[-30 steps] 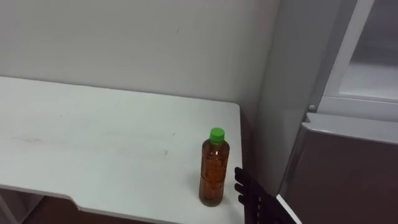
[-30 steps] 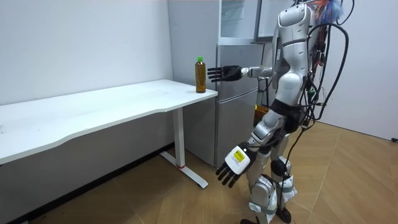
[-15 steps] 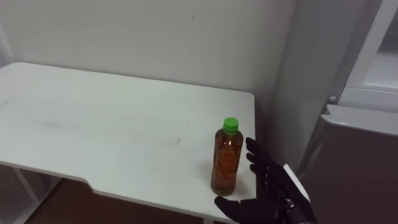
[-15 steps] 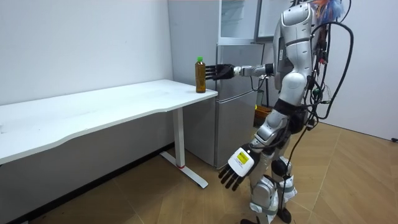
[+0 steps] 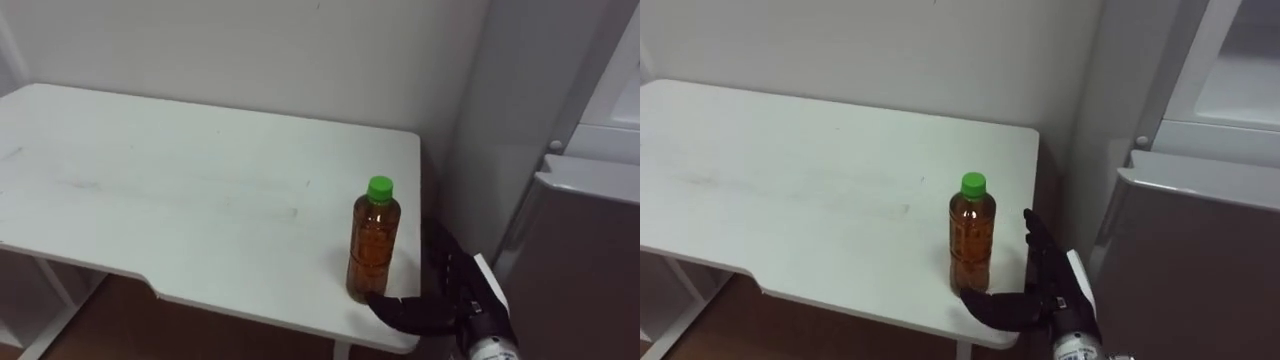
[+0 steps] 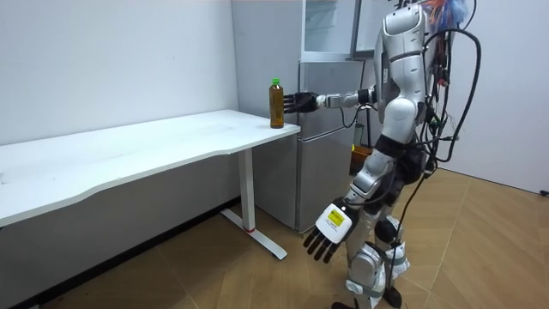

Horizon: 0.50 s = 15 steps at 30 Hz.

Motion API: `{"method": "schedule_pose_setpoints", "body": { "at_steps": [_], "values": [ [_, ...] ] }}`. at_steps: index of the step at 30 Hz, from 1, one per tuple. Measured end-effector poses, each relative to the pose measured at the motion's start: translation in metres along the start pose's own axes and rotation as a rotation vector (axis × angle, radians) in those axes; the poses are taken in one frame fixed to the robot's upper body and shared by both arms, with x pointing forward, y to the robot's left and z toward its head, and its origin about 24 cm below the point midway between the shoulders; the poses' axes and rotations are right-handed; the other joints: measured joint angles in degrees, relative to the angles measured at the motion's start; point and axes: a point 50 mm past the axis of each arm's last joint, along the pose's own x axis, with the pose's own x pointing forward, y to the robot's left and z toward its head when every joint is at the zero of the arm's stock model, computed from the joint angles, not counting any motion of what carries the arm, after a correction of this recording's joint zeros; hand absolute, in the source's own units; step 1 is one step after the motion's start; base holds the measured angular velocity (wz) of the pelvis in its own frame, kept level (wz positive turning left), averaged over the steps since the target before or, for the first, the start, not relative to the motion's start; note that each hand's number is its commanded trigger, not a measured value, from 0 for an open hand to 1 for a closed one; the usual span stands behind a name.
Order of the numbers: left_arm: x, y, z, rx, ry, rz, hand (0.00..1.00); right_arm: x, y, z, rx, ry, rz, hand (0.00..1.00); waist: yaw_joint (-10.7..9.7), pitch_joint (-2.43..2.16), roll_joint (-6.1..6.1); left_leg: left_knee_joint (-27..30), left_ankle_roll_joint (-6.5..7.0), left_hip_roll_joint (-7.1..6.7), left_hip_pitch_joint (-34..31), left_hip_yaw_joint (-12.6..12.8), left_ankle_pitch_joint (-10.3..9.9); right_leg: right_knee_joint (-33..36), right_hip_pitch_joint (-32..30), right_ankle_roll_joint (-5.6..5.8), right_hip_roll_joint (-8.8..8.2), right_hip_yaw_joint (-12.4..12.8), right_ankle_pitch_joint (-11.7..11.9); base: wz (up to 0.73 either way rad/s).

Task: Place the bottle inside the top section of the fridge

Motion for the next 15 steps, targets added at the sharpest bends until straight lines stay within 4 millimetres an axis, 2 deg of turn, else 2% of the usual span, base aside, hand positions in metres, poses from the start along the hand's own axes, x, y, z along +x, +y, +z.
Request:
{"method": "schedule_pose_setpoints", "body": {
  "at_steps": [10,15],
  "values": [
    [0.006,-0.003,0.019,-0.018,-0.035,-0.011,0.00,0.001,0.001,-0.005,0.101,0.042,-0.037,0.00,0.2,0.47,0.77,0.5,0.61,-0.45,-2.5,0.1,0.5,1.4,-3.0,0.00,-0.86,0.1,0.0,0.00],
    [0.006,-0.005,0.018,-0.026,-0.024,-0.015,0.00,0.000,0.002,-0.009,0.124,0.066,-0.064,0.00,0.4,0.46,1.21,-0.2,0.73,-0.68,-2.6,0.0,1.0,1.5,-3.5,-0.01,-1.04,0.2,0.0,-0.01]
  ]
}}
